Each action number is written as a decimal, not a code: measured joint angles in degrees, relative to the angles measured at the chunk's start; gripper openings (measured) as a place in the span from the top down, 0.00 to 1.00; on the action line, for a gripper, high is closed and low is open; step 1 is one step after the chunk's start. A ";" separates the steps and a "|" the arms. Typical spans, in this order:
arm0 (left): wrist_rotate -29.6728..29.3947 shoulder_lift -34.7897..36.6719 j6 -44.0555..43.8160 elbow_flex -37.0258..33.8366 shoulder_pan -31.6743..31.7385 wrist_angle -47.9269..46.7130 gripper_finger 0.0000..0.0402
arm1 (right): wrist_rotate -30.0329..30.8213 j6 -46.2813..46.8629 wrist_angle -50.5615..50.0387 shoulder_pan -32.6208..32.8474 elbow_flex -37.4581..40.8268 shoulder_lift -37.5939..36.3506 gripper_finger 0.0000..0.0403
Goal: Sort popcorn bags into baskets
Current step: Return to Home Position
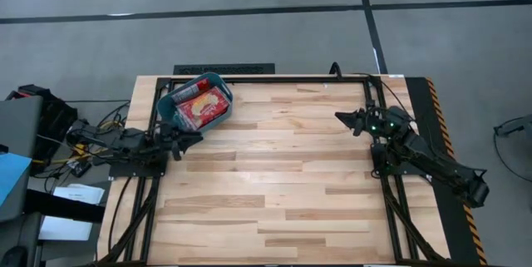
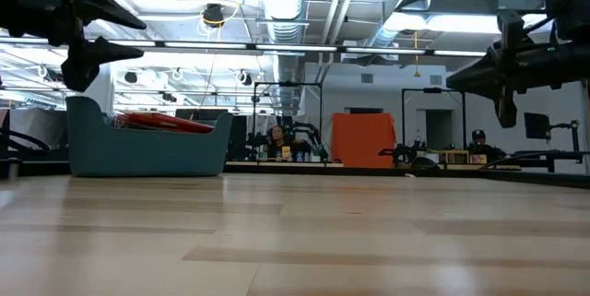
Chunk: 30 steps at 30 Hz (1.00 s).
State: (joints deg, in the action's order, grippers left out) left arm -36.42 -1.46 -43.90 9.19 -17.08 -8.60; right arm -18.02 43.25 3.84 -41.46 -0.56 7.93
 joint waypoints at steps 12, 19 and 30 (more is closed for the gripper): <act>18.98 0.92 21.84 0.00 0.02 12.43 0.54 | -19.48 -6.23 9.70 6.44 0.04 -0.24 0.85; 22.60 1.30 23.86 -0.66 0.04 14.97 0.54 | -1.86 -9.12 11.43 22.92 0.07 -0.22 0.85; 25.14 1.26 25.97 -8.57 0.11 23.62 0.54 | 25.88 -32.34 5.57 37.25 0.07 -0.07 0.85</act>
State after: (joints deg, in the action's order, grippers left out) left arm -11.28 -0.20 -17.92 0.62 -16.97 15.01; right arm 7.86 10.91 9.41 -4.21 -0.49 7.86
